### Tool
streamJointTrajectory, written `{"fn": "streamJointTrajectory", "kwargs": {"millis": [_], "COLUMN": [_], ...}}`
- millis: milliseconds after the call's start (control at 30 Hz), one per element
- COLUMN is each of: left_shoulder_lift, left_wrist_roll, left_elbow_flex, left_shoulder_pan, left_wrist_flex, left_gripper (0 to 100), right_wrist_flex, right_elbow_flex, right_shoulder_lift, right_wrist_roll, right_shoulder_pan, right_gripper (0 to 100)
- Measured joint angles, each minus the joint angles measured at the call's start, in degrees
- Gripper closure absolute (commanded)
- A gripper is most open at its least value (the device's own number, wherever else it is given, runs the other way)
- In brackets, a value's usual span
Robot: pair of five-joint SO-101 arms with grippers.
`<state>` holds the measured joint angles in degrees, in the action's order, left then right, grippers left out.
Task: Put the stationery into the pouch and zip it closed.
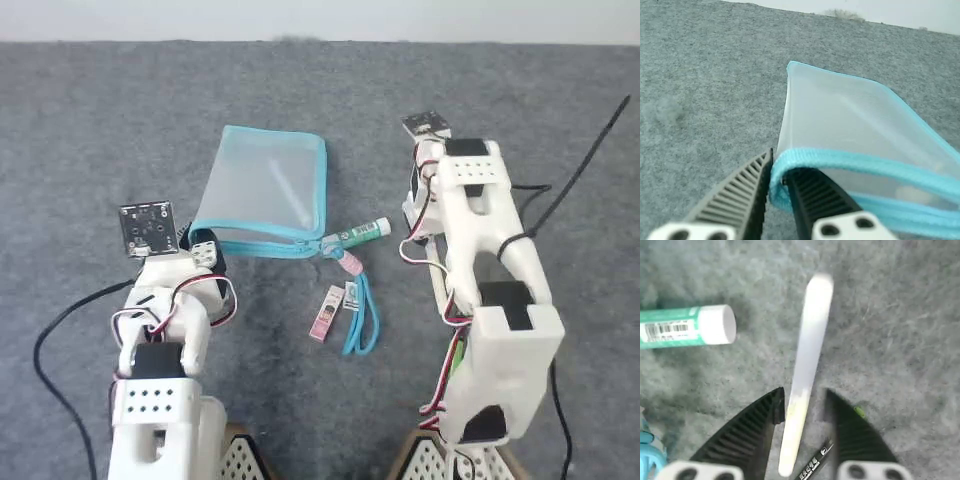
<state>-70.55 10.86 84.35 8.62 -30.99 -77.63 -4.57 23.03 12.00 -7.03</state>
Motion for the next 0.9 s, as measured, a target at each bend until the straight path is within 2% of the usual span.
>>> {"fn": "streamJointTrajectory", "kwargs": {"millis": [333, 633, 800, 900], "left_shoulder_lift": [0.0, 0.0, 0.0, 0.0], "left_wrist_roll": [0.0, 0.0, 0.0, 0.0], "left_elbow_flex": [0.0, 0.0, 0.0, 0.0], "left_shoulder_pan": [0.0, -1.1, -1.3, -1.3], "left_wrist_flex": [0.0, 0.0, 0.0, 0.0], "left_gripper": [99, 99, 99, 99], "right_wrist_flex": [-4.9, 1.3, 3.7, 4.1], "right_elbow_flex": [0.4, 13.1, 14.9, 14.9], "right_shoulder_lift": [0.0, -0.2, -1.2, -1.0], "right_wrist_roll": [0.4, 1.1, 1.1, 1.1], "right_shoulder_pan": [0.0, -0.1, 0.6, 1.8], "right_gripper": [79.8, 80.7, 99.8, 99.1]}}
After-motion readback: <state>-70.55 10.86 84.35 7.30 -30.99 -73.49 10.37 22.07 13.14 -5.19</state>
